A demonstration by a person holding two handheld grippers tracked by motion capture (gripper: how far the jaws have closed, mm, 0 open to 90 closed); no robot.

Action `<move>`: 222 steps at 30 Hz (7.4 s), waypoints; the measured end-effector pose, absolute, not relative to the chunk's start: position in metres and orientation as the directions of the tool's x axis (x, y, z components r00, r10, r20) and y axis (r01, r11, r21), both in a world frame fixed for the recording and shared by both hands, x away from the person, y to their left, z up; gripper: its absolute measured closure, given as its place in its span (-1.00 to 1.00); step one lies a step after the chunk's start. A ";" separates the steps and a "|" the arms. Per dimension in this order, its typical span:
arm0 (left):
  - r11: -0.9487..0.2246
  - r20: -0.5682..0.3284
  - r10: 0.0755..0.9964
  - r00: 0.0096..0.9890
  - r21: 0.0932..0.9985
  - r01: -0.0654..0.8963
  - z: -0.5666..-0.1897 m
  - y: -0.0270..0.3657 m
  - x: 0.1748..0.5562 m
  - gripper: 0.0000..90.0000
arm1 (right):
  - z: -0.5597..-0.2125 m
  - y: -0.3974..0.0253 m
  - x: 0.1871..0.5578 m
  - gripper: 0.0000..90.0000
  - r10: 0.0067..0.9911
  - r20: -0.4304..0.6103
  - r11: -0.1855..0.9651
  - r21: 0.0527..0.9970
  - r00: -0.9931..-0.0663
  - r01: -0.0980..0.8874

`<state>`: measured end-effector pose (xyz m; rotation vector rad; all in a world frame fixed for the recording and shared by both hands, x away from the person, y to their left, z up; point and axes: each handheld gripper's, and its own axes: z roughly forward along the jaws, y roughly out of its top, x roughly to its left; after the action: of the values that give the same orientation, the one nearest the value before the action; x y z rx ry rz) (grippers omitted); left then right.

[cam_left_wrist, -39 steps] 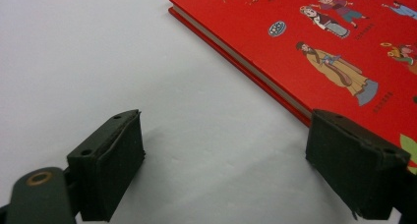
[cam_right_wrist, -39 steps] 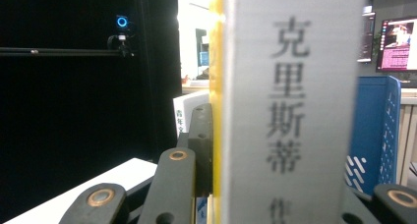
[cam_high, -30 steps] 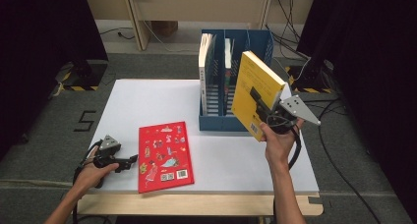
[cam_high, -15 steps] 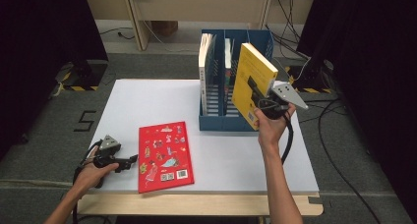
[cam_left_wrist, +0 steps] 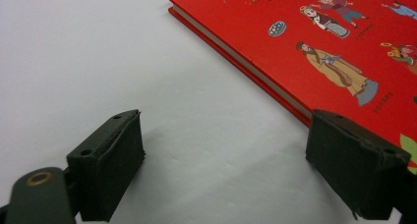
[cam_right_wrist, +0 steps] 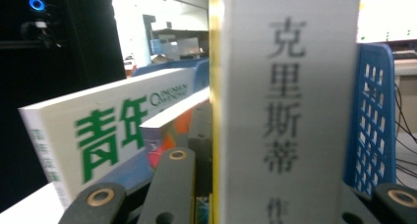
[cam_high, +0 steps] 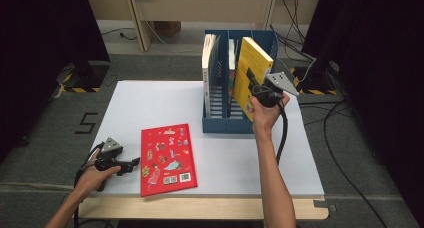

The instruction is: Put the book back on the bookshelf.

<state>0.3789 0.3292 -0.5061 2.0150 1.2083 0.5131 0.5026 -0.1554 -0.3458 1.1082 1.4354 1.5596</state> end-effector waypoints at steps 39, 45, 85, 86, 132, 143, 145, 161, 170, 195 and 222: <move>-0.303 -0.025 0.876 0.481 0.749 0.589 -0.506 0.329 0.379 -0.71 | -0.391 -0.132 0.587 0.66 0.967 0.118 -0.092 0.988 -0.227 0.121; -0.304 -0.023 0.876 0.482 0.748 0.589 -0.506 0.329 0.379 -0.71 | -0.394 -0.132 0.585 0.66 0.970 0.124 -0.098 0.987 -0.211 0.127; -0.304 -0.023 0.876 0.482 0.749 0.589 -0.506 0.329 0.379 -0.71 | -0.400 -0.148 0.538 0.39 0.925 0.116 -0.004 0.955 -0.362 0.297; -0.305 -0.023 0.876 0.482 0.748 0.589 -0.506 0.329 0.379 -0.71 | -0.401 -0.148 0.536 0.39 0.924 0.117 -0.002 0.954 -0.365 0.300; -0.301 -0.025 0.877 0.480 0.749 0.590 -0.506 0.329 0.379 -0.71 | -0.425 -0.159 0.503 0.60 0.891 -0.031 0.196 0.926 -0.453 0.323; -0.304 -0.023 0.876 0.481 0.748 0.590 -0.506 0.329 0.379 -0.71 | -0.420 -0.152 0.508 0.58 0.883 -0.007 0.196 0.914 -0.468 0.356; -0.304 -0.023 0.876 0.481 0.748 0.590 -0.506 0.329 0.379 -0.71 | -0.421 -0.150 0.507 0.57 0.881 -0.017 0.211 0.909 -0.473 0.359; -0.302 -0.025 0.877 0.480 0.749 0.590 -0.506 0.329 0.379 -0.71 | -0.422 -0.139 0.506 0.47 0.896 0.004 0.188 0.901 -0.443 0.390; -0.302 -0.024 0.877 0.480 0.749 0.590 -0.506 0.329 0.379 -0.71 | -0.415 -0.131 0.518 0.36 0.912 -0.009 0.179 0.908 -0.411 0.378; -0.304 -0.024 0.876 0.482 0.748 0.590 -0.506 0.329 0.379 -0.71 | -0.401 -0.133 0.545 0.64 0.952 0.067 0.007 0.971 -0.299 0.238; -0.305 -0.023 0.876 0.483 0.748 0.589 -0.506 0.329 0.379 -0.71 | -0.390 -0.129 0.568 0.66 0.961 0.136 -0.112 0.987 -0.241 0.112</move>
<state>0.3788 0.3292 -0.5060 2.0189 1.2067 0.5150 0.5683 -0.1289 -0.3904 1.2478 1.4063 1.4427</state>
